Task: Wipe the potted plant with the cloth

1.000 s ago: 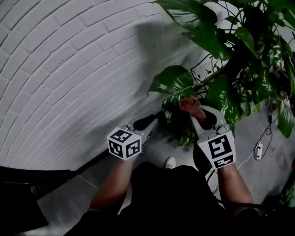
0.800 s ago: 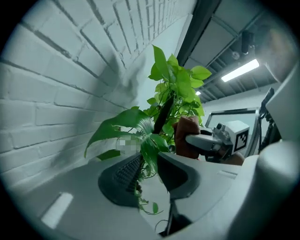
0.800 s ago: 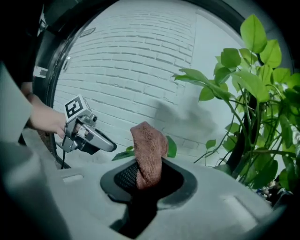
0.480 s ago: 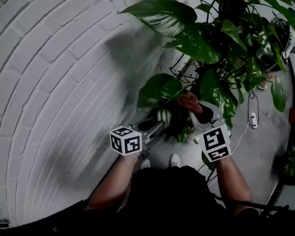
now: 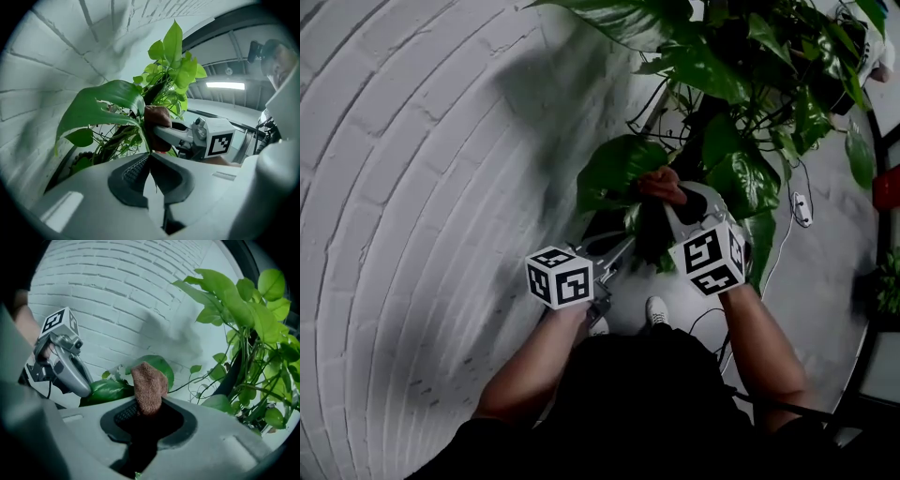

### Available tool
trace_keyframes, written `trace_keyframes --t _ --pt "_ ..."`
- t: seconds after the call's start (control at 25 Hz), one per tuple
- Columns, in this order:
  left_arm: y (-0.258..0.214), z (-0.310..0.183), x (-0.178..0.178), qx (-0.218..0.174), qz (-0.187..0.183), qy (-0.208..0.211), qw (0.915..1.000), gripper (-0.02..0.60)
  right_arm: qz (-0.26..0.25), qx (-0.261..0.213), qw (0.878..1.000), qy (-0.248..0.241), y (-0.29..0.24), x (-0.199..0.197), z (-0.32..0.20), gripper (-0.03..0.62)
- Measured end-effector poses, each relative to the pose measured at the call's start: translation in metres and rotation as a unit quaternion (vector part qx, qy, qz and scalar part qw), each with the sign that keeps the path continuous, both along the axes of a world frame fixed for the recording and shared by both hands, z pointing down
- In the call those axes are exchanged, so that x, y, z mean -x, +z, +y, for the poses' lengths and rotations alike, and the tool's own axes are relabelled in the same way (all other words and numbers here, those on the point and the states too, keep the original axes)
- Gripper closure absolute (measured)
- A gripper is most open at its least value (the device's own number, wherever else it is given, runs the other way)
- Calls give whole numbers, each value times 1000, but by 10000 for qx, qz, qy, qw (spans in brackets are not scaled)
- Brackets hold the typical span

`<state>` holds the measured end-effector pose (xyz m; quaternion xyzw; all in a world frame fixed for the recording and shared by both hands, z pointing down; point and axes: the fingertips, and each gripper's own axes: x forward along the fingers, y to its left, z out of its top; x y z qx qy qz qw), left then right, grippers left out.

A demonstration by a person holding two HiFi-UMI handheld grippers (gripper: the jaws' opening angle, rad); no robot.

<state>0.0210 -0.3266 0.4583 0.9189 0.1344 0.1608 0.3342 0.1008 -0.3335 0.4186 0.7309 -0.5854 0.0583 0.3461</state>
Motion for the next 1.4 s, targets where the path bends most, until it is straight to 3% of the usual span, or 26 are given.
trace_keyframes --t 0.44,0.76,1.12,1.4 --pt "-5 5 2 -151 11 254 9996 560 -195 31 9997 -142 11 33 7 525" --pt "-10 5 1 -245 84 268 9993 560 -217 132 9982 -545 15 64 10 525" --pt "-12 5 2 -352 136 272 9989 560 -1477 -120 9863 -717 10 89 12 525" --pt "-7 6 2 -521 122 284 9982 560 -1301 33 9879 -844 4 92 16 525"
